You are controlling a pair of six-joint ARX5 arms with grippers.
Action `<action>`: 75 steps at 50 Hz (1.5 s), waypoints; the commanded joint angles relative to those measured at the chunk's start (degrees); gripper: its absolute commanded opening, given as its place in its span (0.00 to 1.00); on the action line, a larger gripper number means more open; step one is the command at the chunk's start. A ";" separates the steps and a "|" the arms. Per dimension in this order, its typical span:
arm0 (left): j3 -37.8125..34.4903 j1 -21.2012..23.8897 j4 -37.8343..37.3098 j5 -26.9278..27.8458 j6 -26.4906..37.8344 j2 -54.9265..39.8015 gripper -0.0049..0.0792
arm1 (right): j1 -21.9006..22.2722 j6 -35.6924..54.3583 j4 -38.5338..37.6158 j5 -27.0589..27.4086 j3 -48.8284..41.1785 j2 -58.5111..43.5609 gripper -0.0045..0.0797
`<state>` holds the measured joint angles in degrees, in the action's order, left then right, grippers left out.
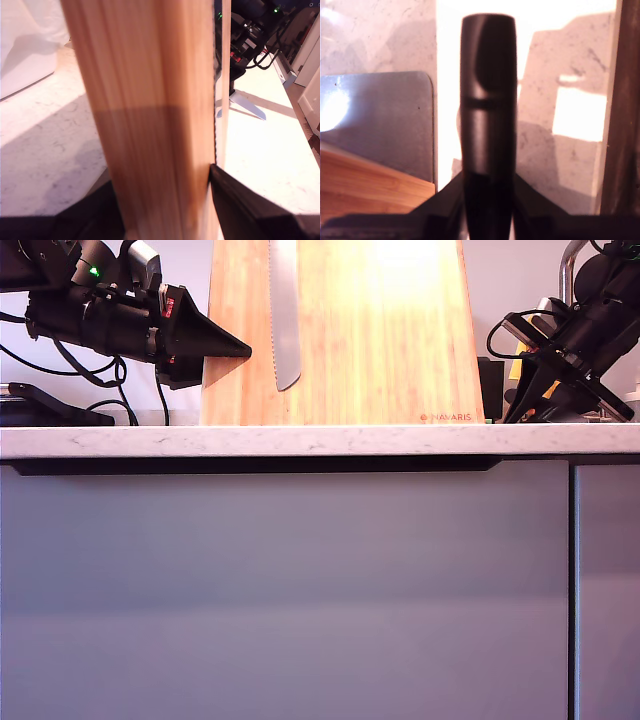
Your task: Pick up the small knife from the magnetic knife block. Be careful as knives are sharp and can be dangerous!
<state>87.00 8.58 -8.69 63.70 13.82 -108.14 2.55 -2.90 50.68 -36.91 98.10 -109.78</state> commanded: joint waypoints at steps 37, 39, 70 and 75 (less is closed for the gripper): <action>0.13 0.07 0.55 -2.27 1.18 -0.22 0.03 | -0.13 0.72 0.81 0.17 -0.48 -0.42 0.37; 0.13 0.07 0.57 -2.27 1.16 -0.22 0.03 | -0.13 0.70 0.72 0.76 -0.35 -0.39 0.37; 0.13 0.07 0.61 -2.27 1.18 -0.22 0.03 | -0.13 0.74 4.96 6.51 5.97 0.90 0.42; 0.13 0.07 0.61 -2.27 1.18 -0.22 0.03 | -0.13 0.74 5.35 6.51 5.97 1.31 0.42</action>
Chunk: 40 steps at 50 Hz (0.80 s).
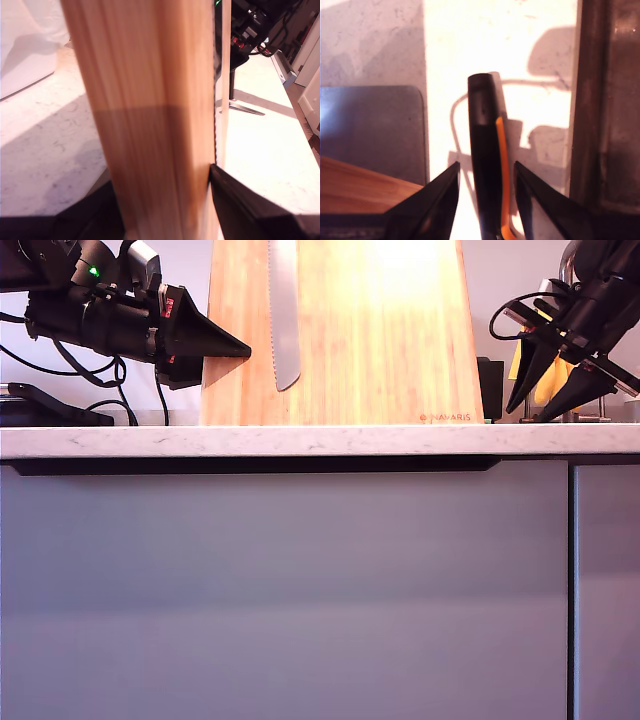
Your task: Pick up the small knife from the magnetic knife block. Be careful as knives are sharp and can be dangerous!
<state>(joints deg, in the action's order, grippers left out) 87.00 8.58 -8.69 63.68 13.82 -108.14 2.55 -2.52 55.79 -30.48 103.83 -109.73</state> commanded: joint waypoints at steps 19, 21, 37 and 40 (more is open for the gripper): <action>0.13 0.07 0.55 -2.27 1.18 -0.22 0.03 | -0.13 4.13 4.07 2.38 0.24 5.92 0.12; 0.13 0.07 0.55 -2.25 1.18 -0.22 0.03 | -0.13 4.13 4.15 2.58 0.24 6.62 0.05; 0.13 0.07 0.55 -2.27 1.18 -0.22 0.03 | -0.15 6.43 5.86 6.01 0.24 12.37 0.04; 0.13 0.07 0.57 -2.27 1.18 -0.22 0.03 | -0.28 7.45 6.47 7.72 0.24 13.57 0.04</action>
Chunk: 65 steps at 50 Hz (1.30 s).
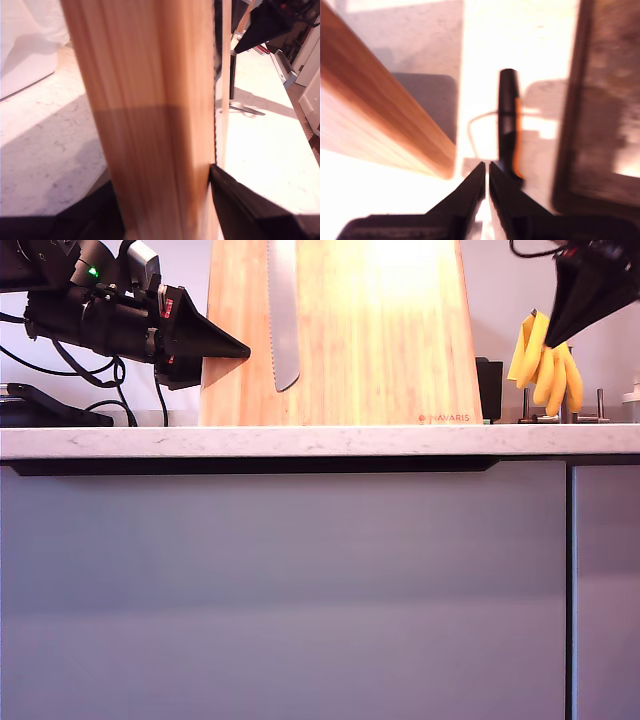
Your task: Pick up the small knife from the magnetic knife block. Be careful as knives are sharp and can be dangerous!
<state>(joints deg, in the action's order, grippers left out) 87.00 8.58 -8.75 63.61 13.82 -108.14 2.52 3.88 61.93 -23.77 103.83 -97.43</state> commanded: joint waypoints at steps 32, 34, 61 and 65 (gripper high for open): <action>0.13 0.07 0.61 -2.64 1.16 -0.22 0.03 | -2.78 4.09 2.23 6.08 0.09 12.31 0.04; 0.13 0.07 0.66 -2.64 1.18 -0.22 0.03 | -3.04 4.07 2.19 6.38 0.09 12.94 0.04; 0.13 0.07 0.61 -2.64 1.18 -0.22 0.03 | -3.65 4.04 -8.22 6.38 -17.86 27.85 0.04; 0.13 0.07 -0.26 -2.45 0.98 -0.22 0.03 | -3.65 4.02 -8.81 6.34 -21.22 31.21 0.04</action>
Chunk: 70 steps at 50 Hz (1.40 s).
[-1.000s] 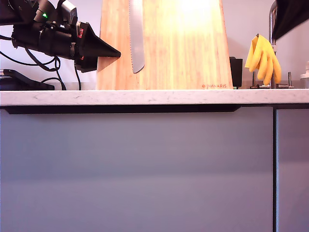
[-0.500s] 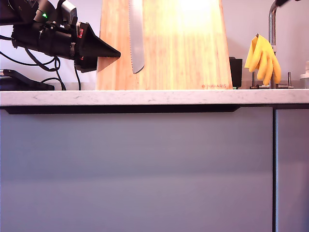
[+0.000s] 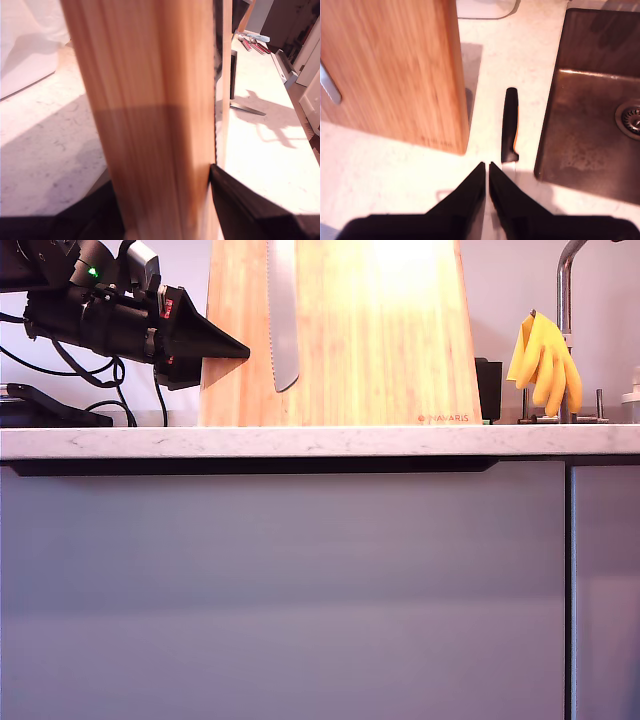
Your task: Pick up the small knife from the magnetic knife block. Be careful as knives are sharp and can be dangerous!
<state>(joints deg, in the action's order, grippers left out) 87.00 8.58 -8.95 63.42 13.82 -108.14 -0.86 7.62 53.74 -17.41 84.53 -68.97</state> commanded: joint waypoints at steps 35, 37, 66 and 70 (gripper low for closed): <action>0.17 -3.30 -3.48 1.97 0.55 0.98 0.61 | -1.05 -0.09 2.75 -0.02 -7.87 14.53 0.04; 0.17 -3.56 -3.52 2.40 0.55 1.01 0.61 | -1.05 -0.09 2.71 -0.02 -7.87 14.53 0.04; 0.24 -7.06 -8.20 4.70 0.57 2.47 0.72 | -1.05 -0.09 2.95 -0.02 -7.87 14.53 0.04; 0.24 -7.93 -9.29 4.68 0.57 3.32 0.72 | -1.05 -0.09 2.93 -0.02 -7.87 14.53 0.04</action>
<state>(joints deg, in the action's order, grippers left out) 87.53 1.28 -18.04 67.66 14.00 -107.20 -1.63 7.57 57.04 -17.41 77.87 -54.26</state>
